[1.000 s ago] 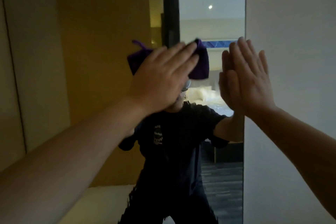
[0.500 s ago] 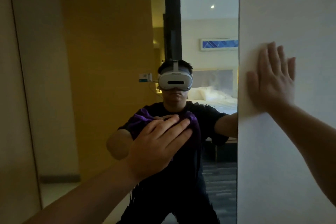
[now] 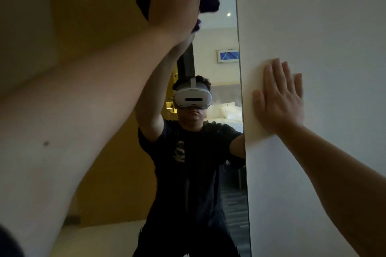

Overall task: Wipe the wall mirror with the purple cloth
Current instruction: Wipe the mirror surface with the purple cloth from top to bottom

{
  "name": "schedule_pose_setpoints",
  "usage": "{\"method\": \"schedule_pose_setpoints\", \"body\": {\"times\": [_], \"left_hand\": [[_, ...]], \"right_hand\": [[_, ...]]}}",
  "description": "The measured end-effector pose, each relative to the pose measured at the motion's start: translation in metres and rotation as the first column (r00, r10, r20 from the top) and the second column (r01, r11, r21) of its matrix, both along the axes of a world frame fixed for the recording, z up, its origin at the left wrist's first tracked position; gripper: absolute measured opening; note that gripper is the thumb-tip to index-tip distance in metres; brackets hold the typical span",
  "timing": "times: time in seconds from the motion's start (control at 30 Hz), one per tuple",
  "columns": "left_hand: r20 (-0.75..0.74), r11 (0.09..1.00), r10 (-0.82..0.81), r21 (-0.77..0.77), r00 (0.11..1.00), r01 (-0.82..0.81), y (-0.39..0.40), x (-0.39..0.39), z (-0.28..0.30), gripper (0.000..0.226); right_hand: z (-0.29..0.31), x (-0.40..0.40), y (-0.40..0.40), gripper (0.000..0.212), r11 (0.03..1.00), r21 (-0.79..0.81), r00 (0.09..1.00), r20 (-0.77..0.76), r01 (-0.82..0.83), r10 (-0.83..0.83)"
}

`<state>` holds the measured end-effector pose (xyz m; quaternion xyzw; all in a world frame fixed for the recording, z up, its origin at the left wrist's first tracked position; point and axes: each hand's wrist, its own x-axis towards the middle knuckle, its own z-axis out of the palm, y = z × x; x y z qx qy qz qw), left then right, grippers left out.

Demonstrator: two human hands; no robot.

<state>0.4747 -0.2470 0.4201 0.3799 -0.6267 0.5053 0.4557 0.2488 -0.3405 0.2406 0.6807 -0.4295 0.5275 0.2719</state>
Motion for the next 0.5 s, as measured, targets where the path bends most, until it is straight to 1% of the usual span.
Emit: {"method": "schedule_pose_setpoints", "body": {"times": [0.03, 0.07, 0.1, 0.13, 0.2, 0.23, 0.27, 0.3, 0.37, 0.4, 0.5], "left_hand": [[-0.046, 0.970, -0.210, 0.116, 0.977, 0.214, -0.006, -0.003, 0.012, 0.034], [0.033, 0.989, -0.101, 0.108, 0.994, 0.097, -0.004, -0.007, 0.022, 0.035], [0.088, 0.995, 0.074, 0.060, 0.993, -0.079, 0.010, -0.015, 0.031, 0.040], [0.104, 0.992, 0.110, 0.054, 0.989, -0.116, 0.012, -0.022, 0.033, 0.044], [0.183, 0.974, 0.225, -0.049, 0.957, -0.220, 0.015, -0.033, 0.020, 0.046], [0.231, 0.966, 0.258, -0.070, 0.938, -0.248, 0.016, -0.037, 0.006, 0.046], [0.288, 0.969, 0.249, -0.065, 0.925, -0.240, 0.018, -0.041, -0.014, 0.047], [0.330, 0.967, 0.246, -0.023, 0.911, -0.253, 0.016, -0.039, -0.032, 0.047], [0.436, 0.946, 0.302, -0.027, 0.848, -0.323, 0.014, -0.035, -0.076, 0.048], [0.451, 0.953, 0.280, -0.029, 0.848, -0.300, 0.016, -0.033, -0.098, 0.047], [0.486, 0.957, 0.232, 0.040, 0.843, -0.286, 0.021, -0.029, -0.183, 0.049]], "right_hand": [[0.000, 0.000, 0.000, 0.071, 1.000, -0.001, 1.000, -0.003, 0.003, -0.003], [0.000, 0.000, 0.000, 0.071, 1.000, -0.003, 1.000, -0.004, 0.003, -0.003], [0.000, -0.001, 0.000, 0.071, 1.000, -0.005, 1.000, -0.004, 0.003, -0.003], [0.000, -0.001, 0.000, 0.071, 1.000, -0.008, 1.000, -0.004, 0.000, 0.000], [0.000, -0.001, -0.001, 0.071, 1.000, -0.021, 1.000, 0.000, -0.007, 0.007], [0.000, -0.001, -0.002, 0.071, 1.000, -0.026, 1.000, -0.001, -0.010, 0.010], [-0.001, -0.001, -0.002, 0.070, 0.999, -0.033, 1.000, 0.000, -0.015, 0.015], [-0.001, -0.001, -0.003, 0.069, 0.999, -0.042, 1.000, 0.004, -0.018, 0.018], [-0.002, -0.001, -0.004, 0.068, 0.998, -0.059, 0.999, 0.021, -0.028, 0.030], [-0.003, -0.001, -0.005, 0.067, 0.997, -0.068, 0.999, 0.029, -0.034, 0.036], [-0.004, -0.001, -0.005, 0.067, 0.993, -0.105, 0.998, 0.045, -0.049, 0.054]]}}
